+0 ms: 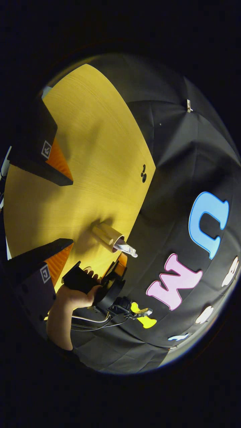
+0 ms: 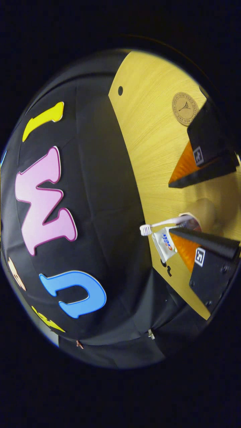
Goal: Put the toothbrush and toothpaste on the desktop into the cup, then pick up the cup and place it on the coaster on the desktop.
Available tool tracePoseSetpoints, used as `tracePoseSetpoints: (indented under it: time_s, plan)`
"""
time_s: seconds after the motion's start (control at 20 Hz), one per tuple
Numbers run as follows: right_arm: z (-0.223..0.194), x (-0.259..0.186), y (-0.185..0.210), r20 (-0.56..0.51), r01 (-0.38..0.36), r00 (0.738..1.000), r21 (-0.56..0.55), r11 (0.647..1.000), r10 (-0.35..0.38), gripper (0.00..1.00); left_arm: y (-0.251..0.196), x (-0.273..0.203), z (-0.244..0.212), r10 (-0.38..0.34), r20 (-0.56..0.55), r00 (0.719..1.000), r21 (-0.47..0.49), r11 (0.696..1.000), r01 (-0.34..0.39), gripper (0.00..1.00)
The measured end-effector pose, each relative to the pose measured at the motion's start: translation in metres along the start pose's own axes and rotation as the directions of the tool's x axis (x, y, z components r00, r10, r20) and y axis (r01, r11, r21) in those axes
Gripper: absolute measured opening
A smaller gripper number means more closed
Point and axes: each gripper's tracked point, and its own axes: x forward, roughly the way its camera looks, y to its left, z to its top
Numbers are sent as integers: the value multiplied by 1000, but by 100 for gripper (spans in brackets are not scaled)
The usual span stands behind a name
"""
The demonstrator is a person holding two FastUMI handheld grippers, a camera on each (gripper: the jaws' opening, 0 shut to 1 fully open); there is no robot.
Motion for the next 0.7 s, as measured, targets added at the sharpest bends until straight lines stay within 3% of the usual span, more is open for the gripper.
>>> tracePoseSetpoints:
  time_s: [0.05,0.1,0.15,0.2,0.45,0.7]
  plan:
    - [4,-7,-10,-4,16,1000,17,1000,-15,66,-6,5,5,-6,1,1000,9,1000,6,98]
    - [9,-13,-22,-8,32,999,28,999,-32,83,-11,10,9,-14,1,1000,20,1000,14,98]
    - [14,-18,-34,-10,49,999,32,998,-48,85,-16,14,11,-22,2,1000,34,999,22,98]
    - [15,-22,-49,-13,70,997,27,997,-70,97,-21,18,15,-29,4,1000,50,998,28,98]
    - [51,-50,-126,17,200,980,27,980,-200,98,-40,45,38,-44,-2,999,116,992,44,98]
    - [75,-80,-202,28,287,957,26,958,-288,98,-52,78,52,-5,-55,998,189,982,16,98]
